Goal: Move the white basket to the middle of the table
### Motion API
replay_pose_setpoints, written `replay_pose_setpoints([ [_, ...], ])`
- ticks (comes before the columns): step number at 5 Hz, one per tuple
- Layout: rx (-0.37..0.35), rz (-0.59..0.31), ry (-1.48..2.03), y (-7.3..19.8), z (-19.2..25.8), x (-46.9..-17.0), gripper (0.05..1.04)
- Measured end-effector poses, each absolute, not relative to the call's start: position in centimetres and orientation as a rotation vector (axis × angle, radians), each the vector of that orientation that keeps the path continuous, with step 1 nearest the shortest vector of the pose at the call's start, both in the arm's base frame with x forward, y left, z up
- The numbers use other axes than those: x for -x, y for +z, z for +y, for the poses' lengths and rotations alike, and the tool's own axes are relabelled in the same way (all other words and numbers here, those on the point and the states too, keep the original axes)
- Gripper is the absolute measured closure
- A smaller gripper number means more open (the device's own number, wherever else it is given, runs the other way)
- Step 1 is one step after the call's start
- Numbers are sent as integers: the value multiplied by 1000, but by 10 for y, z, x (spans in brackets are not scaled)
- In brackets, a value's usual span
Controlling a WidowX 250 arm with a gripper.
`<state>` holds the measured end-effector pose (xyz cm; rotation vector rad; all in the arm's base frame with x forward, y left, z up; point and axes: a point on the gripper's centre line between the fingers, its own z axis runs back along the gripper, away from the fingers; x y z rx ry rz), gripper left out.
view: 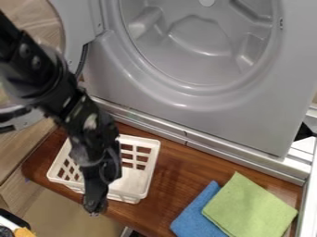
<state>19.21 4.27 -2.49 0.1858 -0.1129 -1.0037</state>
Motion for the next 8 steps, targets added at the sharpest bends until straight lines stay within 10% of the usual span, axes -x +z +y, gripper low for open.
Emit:
replay_pose_setpoints([
  [2, -148, -116, -1022, -49, 52, -194, 113],
  [5, -172, -90, -1024, -49, 53, -193, 903],
  [8, -241, -59, -864, -6, 51, -197, 995],
])
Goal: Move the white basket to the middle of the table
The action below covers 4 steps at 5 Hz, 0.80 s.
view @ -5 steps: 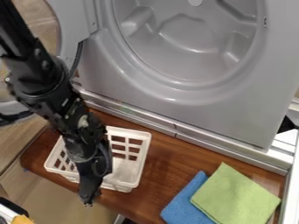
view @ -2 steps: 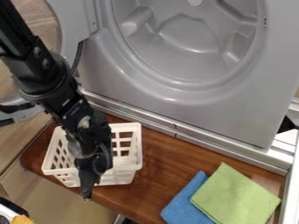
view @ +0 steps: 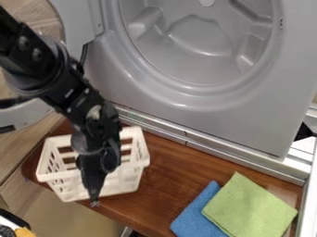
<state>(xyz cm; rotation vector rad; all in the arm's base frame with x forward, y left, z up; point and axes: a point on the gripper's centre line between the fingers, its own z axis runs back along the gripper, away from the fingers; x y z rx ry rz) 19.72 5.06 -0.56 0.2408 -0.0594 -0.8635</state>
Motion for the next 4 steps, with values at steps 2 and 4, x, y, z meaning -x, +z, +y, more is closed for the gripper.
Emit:
replay_pose_setpoints([
  [2, -268, -44, -644, 15, 49, -197, 995],
  [4, -342, -49, -261, 21, 60, -218, 995],
])
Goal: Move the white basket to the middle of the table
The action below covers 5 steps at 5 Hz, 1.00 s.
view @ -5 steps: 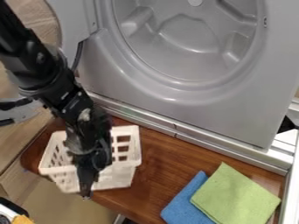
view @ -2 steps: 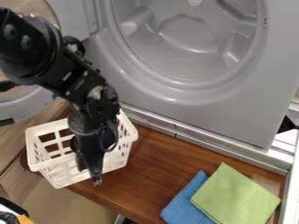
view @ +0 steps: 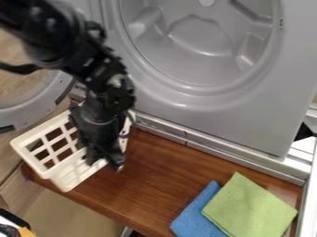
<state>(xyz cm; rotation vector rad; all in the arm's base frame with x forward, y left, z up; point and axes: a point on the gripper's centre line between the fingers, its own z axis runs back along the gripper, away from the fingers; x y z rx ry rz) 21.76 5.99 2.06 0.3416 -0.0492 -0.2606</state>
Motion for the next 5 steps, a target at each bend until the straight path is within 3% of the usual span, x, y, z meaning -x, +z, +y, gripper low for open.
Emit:
replay_pose_setpoints([
  [2, -383, -61, -40, 8, 63, -229, 995],
  [5, -336, -29, -47, -13, 34, -266, 995],
])
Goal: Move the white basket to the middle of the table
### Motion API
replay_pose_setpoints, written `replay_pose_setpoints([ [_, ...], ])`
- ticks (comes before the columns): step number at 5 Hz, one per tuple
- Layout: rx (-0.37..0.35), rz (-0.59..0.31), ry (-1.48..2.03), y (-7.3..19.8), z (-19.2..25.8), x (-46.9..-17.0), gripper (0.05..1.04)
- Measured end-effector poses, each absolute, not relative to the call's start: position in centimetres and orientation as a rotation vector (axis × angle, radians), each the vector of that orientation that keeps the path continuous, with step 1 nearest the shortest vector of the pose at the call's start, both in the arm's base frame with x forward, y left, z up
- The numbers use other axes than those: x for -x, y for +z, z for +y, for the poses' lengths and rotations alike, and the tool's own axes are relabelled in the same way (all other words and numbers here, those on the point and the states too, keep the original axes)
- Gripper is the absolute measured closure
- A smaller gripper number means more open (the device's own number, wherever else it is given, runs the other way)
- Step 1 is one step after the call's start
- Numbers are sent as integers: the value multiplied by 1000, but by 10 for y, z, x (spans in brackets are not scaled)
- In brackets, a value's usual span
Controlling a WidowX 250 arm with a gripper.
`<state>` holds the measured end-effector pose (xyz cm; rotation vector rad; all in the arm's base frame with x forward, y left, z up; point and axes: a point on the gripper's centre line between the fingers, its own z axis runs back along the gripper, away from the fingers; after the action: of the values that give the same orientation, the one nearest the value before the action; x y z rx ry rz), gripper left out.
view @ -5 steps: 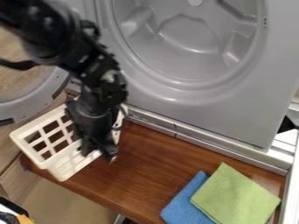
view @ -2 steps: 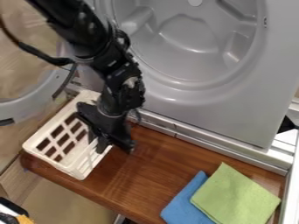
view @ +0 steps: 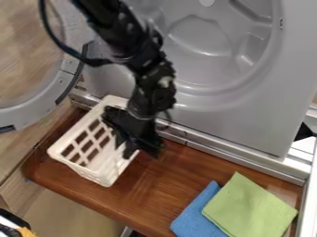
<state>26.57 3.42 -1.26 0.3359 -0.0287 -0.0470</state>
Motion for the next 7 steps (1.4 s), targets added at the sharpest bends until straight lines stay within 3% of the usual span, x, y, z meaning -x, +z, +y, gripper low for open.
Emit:
replay_pose_setpoints([
  [3, -284, 3, -28, -35, -17, -276, 995],
  [5, -298, 30, -70, -48, -24, -282, 962],
  [6, -262, 60, -85, -48, -29, -277, 768],
  [7, -233, 26, -63, -29, -27, -283, 471],
])
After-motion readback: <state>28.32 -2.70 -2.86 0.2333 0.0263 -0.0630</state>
